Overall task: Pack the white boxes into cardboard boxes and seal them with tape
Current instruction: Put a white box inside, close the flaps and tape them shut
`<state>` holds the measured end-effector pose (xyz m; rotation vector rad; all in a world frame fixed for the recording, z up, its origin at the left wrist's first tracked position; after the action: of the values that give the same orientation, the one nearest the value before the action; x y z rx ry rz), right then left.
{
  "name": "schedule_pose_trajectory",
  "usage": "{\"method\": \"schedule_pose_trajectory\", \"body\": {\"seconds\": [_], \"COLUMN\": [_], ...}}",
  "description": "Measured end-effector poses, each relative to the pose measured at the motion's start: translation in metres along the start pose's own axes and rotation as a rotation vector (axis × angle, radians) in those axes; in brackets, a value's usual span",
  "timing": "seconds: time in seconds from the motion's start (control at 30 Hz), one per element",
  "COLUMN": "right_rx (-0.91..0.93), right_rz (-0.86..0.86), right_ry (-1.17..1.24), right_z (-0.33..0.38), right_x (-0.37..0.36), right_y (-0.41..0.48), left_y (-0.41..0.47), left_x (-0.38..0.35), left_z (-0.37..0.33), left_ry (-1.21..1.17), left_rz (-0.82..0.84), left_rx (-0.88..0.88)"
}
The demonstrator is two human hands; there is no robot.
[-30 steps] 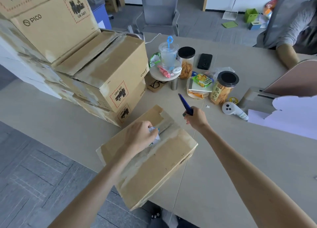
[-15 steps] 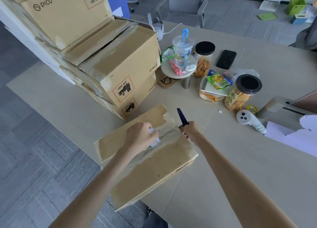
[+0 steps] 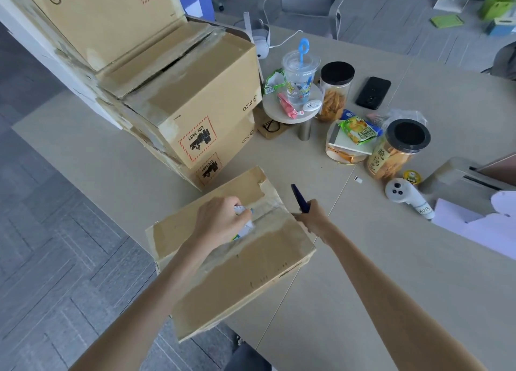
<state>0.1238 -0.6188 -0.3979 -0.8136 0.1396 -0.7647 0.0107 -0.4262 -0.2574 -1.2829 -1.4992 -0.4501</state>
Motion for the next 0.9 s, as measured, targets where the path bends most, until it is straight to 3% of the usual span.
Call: {"method": "schedule_pose_trajectory", "body": {"seconds": [0.2,0.27,0.4,0.53,0.7,0.83,0.9], "right_rx": [0.317,0.376,0.346,0.321,0.346,0.383,0.407], "right_rz": [-0.018,0.061,0.167,0.124,0.067,0.011,-0.028], "right_ry": [0.170,0.149,0.096,-0.016,-0.130,-0.230,-0.323], "right_z": [0.071,0.088,0.096,0.091,0.090,0.090,0.090], "right_x": [-0.003,-0.017,-0.048,-0.064,-0.066,-0.068,-0.069], "right_y": [-0.021,-0.029,-0.031,-0.029,-0.037,-0.036,-0.036], "left_y": [-0.004,-0.005,-0.012,-0.014,-0.022,-0.038,-0.051], "left_x": [0.009,0.011,-0.004,-0.007,0.006,0.026,0.033], "left_z": [-0.003,0.007,0.028,0.033,0.032,0.039,0.052], "left_ry": [0.077,-0.064,-0.580,-0.754,-0.566,0.026,0.138], "left_rz": [-0.014,0.046,0.346,0.381,0.248,0.040,-0.004], "left_rx": [-0.011,-0.003,-0.077,-0.147,-0.140,-0.036,0.011]}}
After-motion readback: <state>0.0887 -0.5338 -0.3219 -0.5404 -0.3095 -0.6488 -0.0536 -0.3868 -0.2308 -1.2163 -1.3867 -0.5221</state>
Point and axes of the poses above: each hand's wrist, its own y-axis towards the middle knuckle, its own x-axis out of the back of the hand, z = x × y, the point moved 7 cm from there along y, towards the middle knuckle, and after that the axes turned 12 degrees about z, right-handed, at the moved point
